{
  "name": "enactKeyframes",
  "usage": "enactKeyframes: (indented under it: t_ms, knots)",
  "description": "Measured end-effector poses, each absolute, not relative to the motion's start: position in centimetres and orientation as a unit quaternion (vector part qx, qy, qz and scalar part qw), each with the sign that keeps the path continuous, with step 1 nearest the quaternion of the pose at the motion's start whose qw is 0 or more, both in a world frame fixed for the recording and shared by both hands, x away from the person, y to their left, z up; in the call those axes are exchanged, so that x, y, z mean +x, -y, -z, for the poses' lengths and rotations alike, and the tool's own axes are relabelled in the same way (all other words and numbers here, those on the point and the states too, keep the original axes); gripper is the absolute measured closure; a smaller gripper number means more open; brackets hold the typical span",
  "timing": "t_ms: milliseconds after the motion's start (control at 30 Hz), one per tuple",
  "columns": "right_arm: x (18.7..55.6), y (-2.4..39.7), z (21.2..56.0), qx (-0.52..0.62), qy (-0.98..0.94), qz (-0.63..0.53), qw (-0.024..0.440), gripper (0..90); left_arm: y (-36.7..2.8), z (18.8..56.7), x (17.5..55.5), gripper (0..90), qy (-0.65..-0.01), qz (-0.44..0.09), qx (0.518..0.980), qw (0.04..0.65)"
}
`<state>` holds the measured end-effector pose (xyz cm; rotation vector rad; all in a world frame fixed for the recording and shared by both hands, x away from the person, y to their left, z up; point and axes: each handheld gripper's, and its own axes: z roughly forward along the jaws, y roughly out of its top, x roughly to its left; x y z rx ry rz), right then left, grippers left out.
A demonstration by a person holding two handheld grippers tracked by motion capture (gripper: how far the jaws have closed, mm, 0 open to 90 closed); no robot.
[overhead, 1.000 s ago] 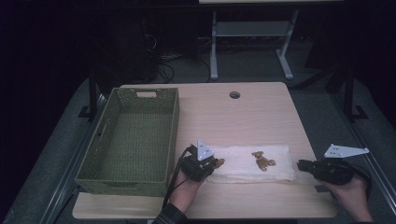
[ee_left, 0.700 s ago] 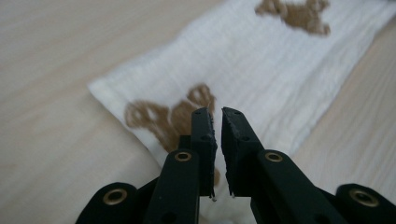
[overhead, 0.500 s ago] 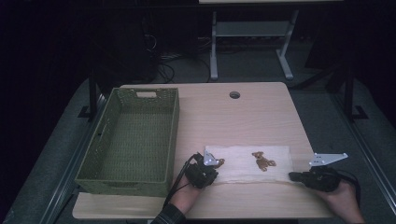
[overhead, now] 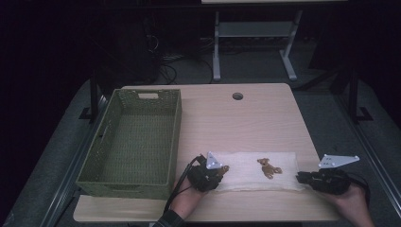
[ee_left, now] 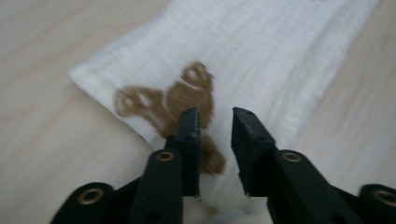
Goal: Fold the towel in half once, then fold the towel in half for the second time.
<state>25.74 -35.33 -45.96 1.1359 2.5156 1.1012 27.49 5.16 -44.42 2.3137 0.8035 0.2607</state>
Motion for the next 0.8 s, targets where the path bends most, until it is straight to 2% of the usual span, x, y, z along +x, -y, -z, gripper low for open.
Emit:
enactKeyframes:
  t_ms: [133, 267, 800]
  knots:
    - [27.1, 35.2, 45.6, 0.386, -0.839, -0.368, 0.105, 69.5, -5.0, 44.4, 29.2, 63.2, -0.315, -0.112, 0.881, 0.336]
    - [28.6, 35.1, 45.6, 0.393, -0.834, -0.369, 0.119, 69.3, -4.9, 44.6, 30.8, 58.6, -0.324, -0.132, 0.876, 0.331]
    - [33.1, 35.6, 46.4, 0.413, -0.821, -0.373, 0.124, 65.5, -5.2, 44.9, 34.5, 56.5, -0.368, -0.170, 0.852, 0.332]
